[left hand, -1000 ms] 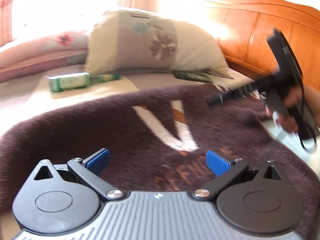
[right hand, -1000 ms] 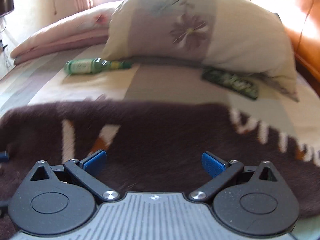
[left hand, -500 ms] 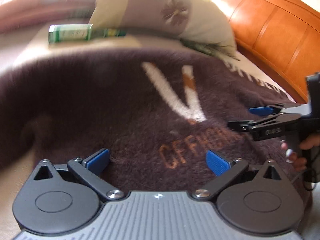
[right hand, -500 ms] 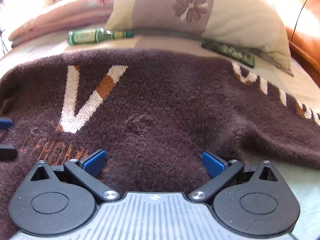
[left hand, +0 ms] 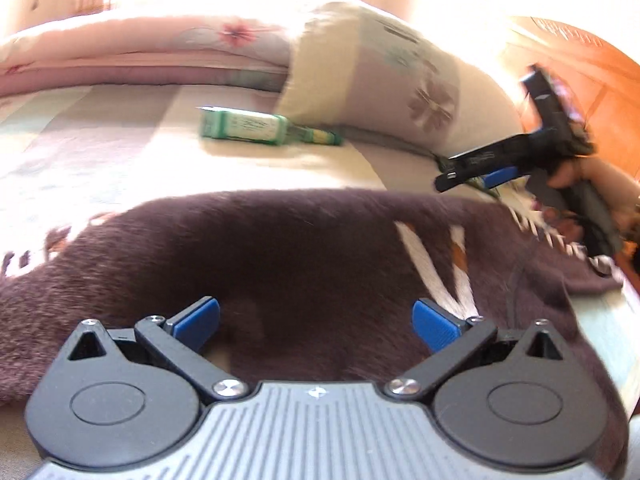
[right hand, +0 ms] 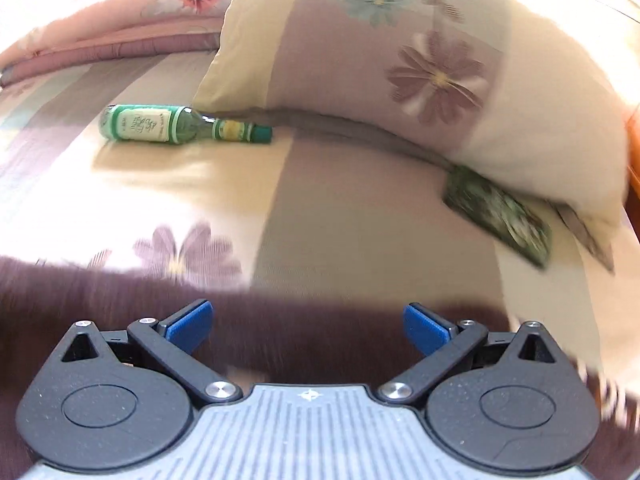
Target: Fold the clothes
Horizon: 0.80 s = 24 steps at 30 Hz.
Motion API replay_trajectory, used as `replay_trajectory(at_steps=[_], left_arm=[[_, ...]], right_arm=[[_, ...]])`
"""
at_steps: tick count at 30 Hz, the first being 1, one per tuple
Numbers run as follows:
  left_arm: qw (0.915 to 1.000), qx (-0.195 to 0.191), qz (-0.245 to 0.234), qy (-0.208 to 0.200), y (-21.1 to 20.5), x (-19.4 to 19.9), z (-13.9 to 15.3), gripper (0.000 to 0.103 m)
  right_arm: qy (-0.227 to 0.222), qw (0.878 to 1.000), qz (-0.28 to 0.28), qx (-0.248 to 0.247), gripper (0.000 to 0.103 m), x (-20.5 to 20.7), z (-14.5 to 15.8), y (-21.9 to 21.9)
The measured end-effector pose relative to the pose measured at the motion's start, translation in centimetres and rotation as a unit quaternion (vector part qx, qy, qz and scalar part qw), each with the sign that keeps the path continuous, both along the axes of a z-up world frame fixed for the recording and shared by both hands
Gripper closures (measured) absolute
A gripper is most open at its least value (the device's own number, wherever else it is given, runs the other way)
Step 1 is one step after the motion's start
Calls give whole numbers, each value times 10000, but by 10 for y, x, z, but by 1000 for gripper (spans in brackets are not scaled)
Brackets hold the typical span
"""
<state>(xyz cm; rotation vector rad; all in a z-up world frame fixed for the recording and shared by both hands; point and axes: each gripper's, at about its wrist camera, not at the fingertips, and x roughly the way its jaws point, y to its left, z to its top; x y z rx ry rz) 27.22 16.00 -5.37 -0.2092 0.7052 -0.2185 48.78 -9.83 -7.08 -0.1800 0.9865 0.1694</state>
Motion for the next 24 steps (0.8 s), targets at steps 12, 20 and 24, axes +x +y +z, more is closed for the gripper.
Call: replay_trajectory(at_steps=[12, 20, 24], left_arm=[[9983, -394, 356, -227, 31, 0, 5, 1], [9980, -453, 92, -437, 20, -9, 12, 1], [9971, -528, -196, -507, 9, -13, 14, 1]], right_arm=[[1110, 9934, 206, -213, 0, 23, -30, 31], [528, 9955, 645, -455, 0, -81, -6, 24], [651, 9928, 800, -603, 0, -120, -33, 25]])
